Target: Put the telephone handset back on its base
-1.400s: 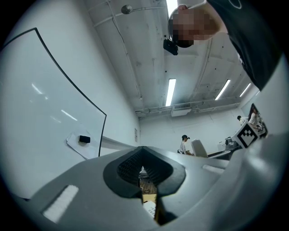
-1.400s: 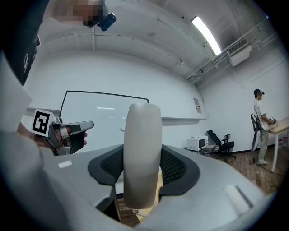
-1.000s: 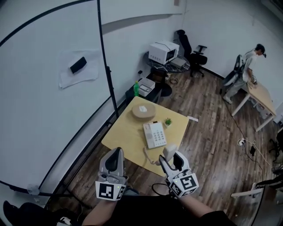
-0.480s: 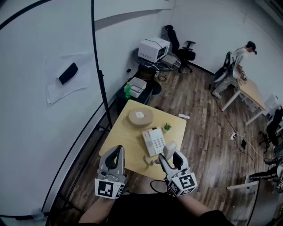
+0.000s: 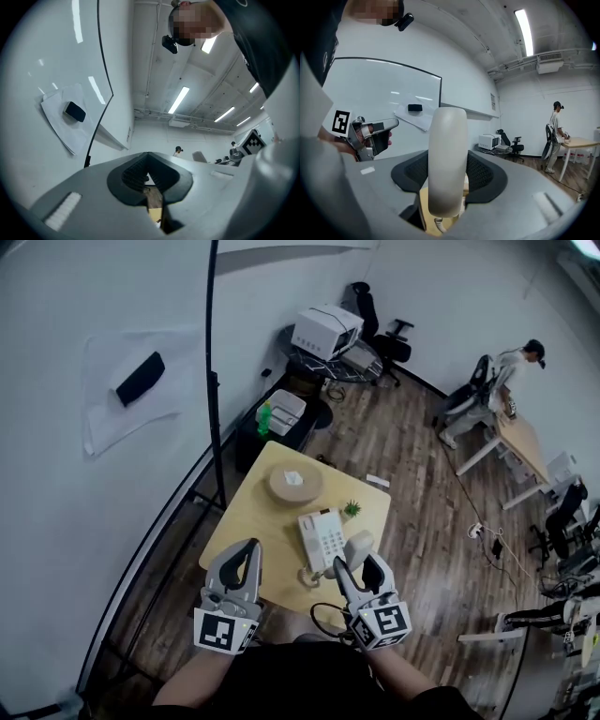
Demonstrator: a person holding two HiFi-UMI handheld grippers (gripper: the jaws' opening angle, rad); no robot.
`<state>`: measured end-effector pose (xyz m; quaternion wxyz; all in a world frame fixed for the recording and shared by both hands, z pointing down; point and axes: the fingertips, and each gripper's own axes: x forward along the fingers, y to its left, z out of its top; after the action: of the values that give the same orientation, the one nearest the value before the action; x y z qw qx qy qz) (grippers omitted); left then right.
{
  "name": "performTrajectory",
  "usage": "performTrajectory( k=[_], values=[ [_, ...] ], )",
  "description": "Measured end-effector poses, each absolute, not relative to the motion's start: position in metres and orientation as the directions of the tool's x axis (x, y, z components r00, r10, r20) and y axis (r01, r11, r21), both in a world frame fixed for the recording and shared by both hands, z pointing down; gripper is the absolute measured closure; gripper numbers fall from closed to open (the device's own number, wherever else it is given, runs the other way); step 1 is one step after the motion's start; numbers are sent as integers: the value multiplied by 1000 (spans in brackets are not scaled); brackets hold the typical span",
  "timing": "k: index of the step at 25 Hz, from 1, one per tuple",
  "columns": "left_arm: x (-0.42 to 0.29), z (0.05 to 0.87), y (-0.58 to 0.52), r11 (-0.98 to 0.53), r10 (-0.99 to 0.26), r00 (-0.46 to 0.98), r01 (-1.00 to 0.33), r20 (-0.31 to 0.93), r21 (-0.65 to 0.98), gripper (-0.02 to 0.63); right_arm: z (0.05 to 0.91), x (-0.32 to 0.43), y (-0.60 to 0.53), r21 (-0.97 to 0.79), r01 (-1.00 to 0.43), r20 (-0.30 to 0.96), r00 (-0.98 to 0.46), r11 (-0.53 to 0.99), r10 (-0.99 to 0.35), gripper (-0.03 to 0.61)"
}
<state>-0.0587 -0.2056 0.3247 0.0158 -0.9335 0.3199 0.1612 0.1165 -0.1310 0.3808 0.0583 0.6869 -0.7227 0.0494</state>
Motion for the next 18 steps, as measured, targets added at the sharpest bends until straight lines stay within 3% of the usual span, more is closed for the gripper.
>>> performTrajectory(
  k=[18],
  values=[
    [-32, 362, -207, -726, -685, 691, -674, -230, 136, 614, 454, 178, -210, 26, -993, 315, -102, 116, -944, 345]
  ],
)
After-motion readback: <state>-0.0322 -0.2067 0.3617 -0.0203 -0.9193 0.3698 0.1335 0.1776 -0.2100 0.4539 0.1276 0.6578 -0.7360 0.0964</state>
